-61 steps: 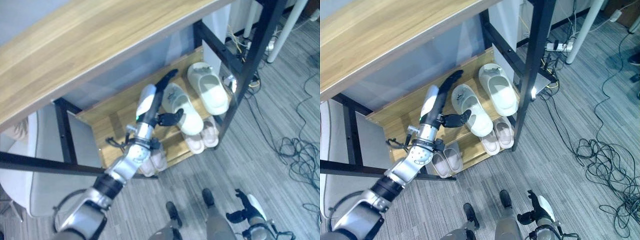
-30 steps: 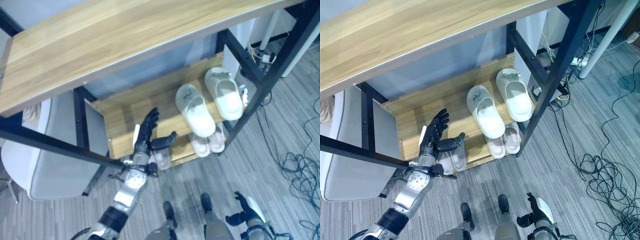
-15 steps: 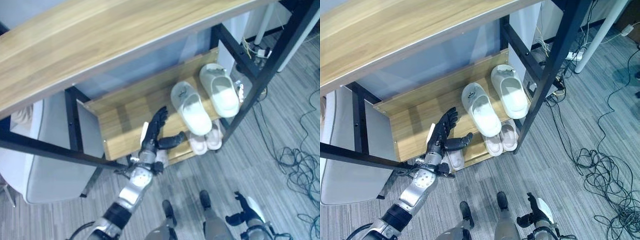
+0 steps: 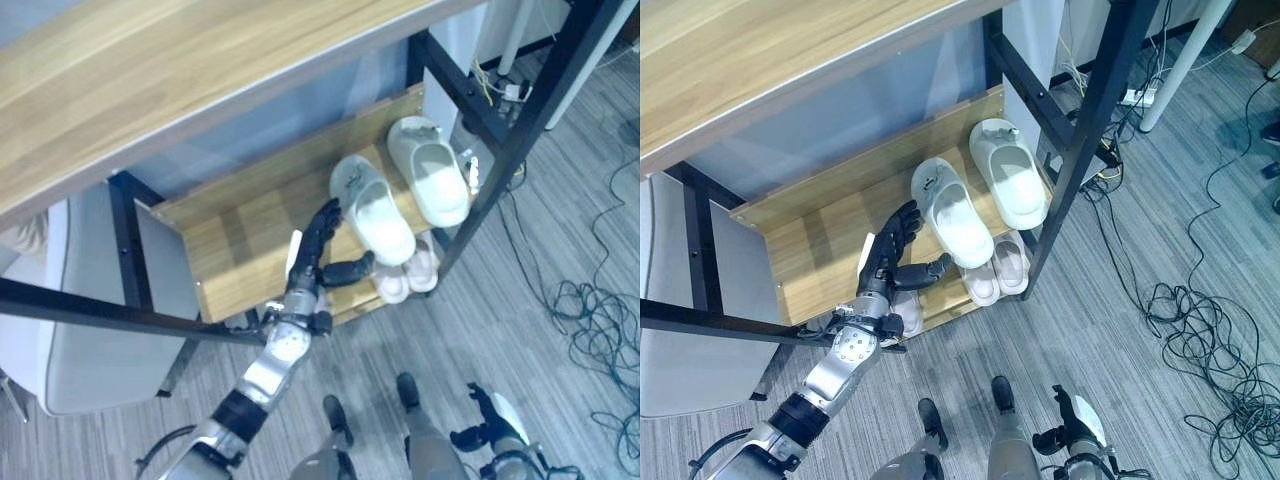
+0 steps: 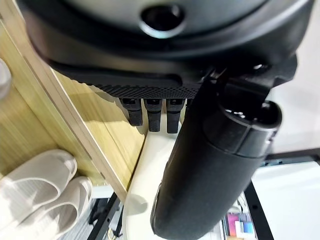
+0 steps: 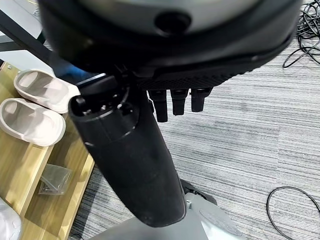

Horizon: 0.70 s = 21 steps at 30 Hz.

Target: Arrange the slippers neatly on the shoe rack.

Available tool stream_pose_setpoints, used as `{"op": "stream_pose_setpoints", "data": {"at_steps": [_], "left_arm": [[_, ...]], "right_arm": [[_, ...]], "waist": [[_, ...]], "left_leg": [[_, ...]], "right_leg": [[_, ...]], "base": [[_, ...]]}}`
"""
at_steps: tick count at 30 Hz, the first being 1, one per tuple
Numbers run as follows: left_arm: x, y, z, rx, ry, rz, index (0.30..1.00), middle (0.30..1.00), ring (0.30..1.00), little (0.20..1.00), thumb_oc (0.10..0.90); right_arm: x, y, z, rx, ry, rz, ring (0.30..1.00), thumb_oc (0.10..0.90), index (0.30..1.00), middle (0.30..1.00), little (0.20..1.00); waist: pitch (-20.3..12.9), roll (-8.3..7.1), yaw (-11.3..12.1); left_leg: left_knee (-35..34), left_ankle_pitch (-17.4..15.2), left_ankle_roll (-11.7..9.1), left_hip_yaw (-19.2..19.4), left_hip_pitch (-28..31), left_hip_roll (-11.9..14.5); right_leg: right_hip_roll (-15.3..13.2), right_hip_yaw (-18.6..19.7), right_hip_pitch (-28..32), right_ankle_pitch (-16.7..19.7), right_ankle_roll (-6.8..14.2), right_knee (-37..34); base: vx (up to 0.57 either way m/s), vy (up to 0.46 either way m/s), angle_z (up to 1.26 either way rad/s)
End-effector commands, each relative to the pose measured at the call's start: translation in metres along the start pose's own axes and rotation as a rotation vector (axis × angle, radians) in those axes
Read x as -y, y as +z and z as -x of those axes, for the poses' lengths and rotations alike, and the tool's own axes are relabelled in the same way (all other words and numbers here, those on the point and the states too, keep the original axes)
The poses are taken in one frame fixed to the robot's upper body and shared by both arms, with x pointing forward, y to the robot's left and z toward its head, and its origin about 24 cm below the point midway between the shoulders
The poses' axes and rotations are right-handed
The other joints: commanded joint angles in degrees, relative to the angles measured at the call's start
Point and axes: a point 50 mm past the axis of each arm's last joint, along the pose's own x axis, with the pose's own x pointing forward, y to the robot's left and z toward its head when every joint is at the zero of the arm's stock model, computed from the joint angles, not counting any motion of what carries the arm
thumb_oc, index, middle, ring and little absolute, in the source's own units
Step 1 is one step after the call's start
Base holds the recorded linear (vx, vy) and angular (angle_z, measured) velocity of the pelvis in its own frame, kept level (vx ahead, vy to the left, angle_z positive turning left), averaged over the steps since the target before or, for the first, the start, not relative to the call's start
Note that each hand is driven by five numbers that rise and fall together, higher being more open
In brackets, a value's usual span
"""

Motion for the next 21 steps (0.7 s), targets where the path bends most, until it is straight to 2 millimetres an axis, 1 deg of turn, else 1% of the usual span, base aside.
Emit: {"op": "stream_pose_setpoints", "data": {"at_steps": [1,8,11,12,21], "left_arm": [[0.010,0.046,-0.033,0.197,0.022,0.037,0.900,0.900,0.900,0.900,0.800],[0.004,0.057,-0.046,0.229,0.058,-0.005,0.900,0.900,0.900,0.900,0.800],[0.003,0.059,-0.049,0.236,0.062,-0.020,0.900,0.900,0.900,0.900,0.800],[0.001,0.063,-0.052,0.246,0.071,-0.033,0.900,0.900,0.900,0.900,0.800],[0.002,0.073,-0.062,0.275,0.076,-0.056,0.900,0.900,0.900,0.900,0.800]], "right_arm": [[0.008,0.001,0.006,0.055,-0.051,-0.006,0.900,0.800,0.900,0.900,0.900],[0.007,-0.003,0.007,0.045,-0.047,-0.005,0.900,0.800,0.900,0.900,0.900],[0.007,-0.003,0.007,0.045,-0.049,-0.005,0.900,0.800,0.900,0.900,0.900],[0.007,-0.002,0.007,0.047,-0.049,-0.007,0.900,0.800,0.900,0.900,0.900],[0.004,-0.002,0.008,0.052,-0.038,-0.020,0.900,0.800,0.900,0.900,0.900]], "waist": [[-0.60,-2.40,-1.98],[-0.42,-2.45,-2.57],[-0.41,-2.47,-2.63],[-0.43,-2.53,-2.80],[-0.82,-2.86,-2.99]], "left_leg": [[-0.43,-3.08,-4.02,-0.34,4.15,0.50],[-0.43,-3.18,-4.13,-0.29,3.86,0.36],[-0.43,-3.20,-4.16,-0.37,3.78,0.43],[-0.43,-3.24,-4.21,-0.42,3.70,0.44],[-0.43,-3.49,-4.28,-0.56,3.58,0.58]], "right_leg": [[-2.46,-3.26,0.64,-2.29,3.64,-2.79],[-2.37,-3.06,0.05,-2.21,3.60,-2.72],[-2.37,-3.08,-0.11,-2.19,3.60,-2.69],[-2.26,-3.00,-0.25,-2.21,3.59,-2.68],[-2.11,-3.10,-0.50,-2.34,3.50,-2.63]], "base": [[0.00,0.000,0.00],[0.00,0.000,0.00],[0.00,0.000,0.00],[0.00,0.000,0.00],[0.00,-0.004,0.01]]}}
